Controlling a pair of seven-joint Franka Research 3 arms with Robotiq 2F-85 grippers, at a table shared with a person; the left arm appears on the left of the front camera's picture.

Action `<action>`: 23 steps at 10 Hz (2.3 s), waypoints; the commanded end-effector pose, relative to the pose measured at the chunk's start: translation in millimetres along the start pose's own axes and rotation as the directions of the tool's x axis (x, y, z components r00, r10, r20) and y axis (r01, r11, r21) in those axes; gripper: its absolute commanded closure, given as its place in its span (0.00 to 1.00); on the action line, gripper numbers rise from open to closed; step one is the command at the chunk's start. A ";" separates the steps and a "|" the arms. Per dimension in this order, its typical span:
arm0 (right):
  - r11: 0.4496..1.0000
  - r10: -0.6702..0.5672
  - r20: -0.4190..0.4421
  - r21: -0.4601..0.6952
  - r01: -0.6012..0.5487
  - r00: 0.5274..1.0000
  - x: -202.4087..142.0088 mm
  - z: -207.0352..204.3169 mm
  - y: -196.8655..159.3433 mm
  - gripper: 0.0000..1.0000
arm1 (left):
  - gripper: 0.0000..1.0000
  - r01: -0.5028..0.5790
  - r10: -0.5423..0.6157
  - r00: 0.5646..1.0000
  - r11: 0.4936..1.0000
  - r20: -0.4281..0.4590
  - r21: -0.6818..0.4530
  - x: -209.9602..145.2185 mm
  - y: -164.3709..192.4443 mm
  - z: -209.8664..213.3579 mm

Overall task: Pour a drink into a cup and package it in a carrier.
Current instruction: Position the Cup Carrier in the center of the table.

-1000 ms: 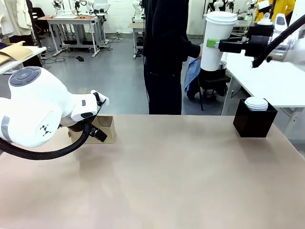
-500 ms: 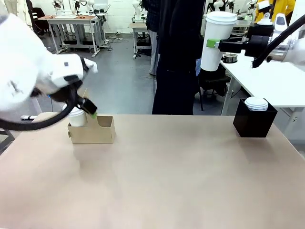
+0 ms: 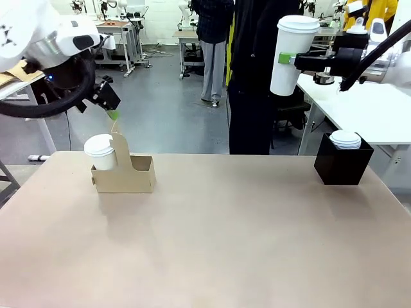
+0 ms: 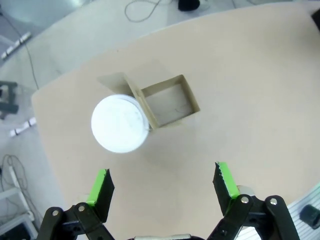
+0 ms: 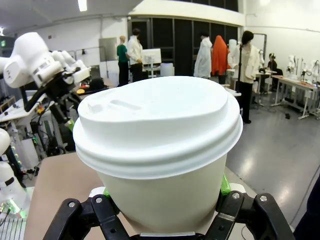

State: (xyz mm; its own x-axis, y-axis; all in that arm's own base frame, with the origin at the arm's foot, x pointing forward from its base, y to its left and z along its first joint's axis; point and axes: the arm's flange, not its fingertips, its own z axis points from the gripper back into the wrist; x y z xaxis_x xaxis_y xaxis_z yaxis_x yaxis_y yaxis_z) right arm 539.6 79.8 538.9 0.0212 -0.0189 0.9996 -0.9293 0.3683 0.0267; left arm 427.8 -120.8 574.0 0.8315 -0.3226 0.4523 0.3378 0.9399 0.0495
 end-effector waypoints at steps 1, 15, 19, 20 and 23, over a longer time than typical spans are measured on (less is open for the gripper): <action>1.000 0.014 0.003 0.002 -0.014 1.000 3.8 -0.7 1.8 0.19 | 0.00 -0.083 0.082 0.993 0.997 -0.082 -0.010 36.4 9.6 -20.0; 1.000 0.014 0.003 0.002 -0.014 1.000 3.8 -0.7 1.8 0.19 | 0.00 -0.271 0.268 0.923 0.962 -0.276 0.028 74.6 26.6 -108.9; 1.000 0.014 0.003 0.002 -0.014 1.000 3.8 -0.7 1.8 0.19 | 0.56 -0.331 0.331 0.899 0.942 -0.287 0.051 77.7 28.4 -114.6; 1.000 0.014 0.003 0.002 -0.014 1.000 3.8 -0.7 1.8 0.19 | 1.00 -0.334 0.335 0.896 0.941 -0.290 0.055 77.6 29.7 -116.3; 1.000 0.014 0.003 0.002 -0.014 1.000 3.8 -0.7 1.8 0.19 | 0.83 -0.334 0.338 0.894 0.940 -0.295 0.067 78.9 27.0 -119.4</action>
State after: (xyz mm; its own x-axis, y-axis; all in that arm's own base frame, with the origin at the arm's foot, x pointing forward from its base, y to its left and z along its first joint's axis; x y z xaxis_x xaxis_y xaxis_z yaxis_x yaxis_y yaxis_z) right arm 539.6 79.6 538.6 0.0217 -0.0188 0.9996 -0.9292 0.3686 0.0271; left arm 551.9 -130.5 500.7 0.9854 -0.0243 0.1685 0.0354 0.9974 -0.0633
